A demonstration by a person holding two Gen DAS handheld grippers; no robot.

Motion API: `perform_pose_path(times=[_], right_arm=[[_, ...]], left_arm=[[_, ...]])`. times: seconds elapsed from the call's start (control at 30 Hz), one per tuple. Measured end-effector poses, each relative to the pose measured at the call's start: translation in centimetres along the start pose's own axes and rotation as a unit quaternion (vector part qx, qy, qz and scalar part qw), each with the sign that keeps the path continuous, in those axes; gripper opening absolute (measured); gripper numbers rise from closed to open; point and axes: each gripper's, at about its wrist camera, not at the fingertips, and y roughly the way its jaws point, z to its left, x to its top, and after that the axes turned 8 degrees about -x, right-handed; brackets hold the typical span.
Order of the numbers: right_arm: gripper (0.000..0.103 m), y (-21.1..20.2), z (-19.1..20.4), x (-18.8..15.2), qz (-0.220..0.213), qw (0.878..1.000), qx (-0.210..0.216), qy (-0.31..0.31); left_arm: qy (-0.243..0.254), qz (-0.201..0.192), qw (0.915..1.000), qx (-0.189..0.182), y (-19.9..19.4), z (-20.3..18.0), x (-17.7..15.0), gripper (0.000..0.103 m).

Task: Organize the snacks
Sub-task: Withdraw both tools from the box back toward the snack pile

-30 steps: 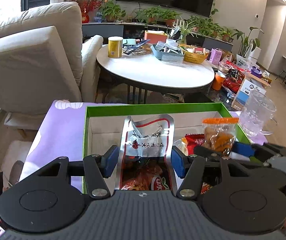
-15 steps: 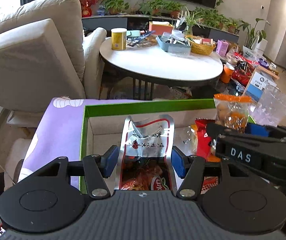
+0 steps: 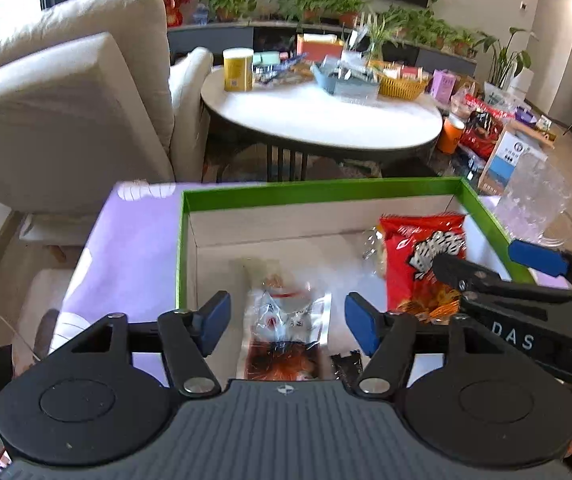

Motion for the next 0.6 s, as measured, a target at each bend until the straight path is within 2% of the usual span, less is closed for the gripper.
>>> perform_pose_path(times=[0.3, 0.5, 0.6], right_arm=[[0.082, -3.1, -1.4, -1.8, 0.001, 1.000, -0.006, 0.009], [0.084, -5.2, -2.3, -3.6, 0.005, 1.000, -0.019, 0.002], [0.084, -5.6, -2.8, -4.7, 0.014, 1.000, -0.023, 0.005]], left_arm=[[-0.009, -0.027, 0.9995, -0.011, -4.6, 0.6, -1.6, 0.065], [-0.064, -0.033, 0.9974, 0.005, -7.6, 3.6, -4.6, 0.066], [-0.081, -0.017, 0.9966, -0.001, -8.4, 4.2, -6.7, 0.067]])
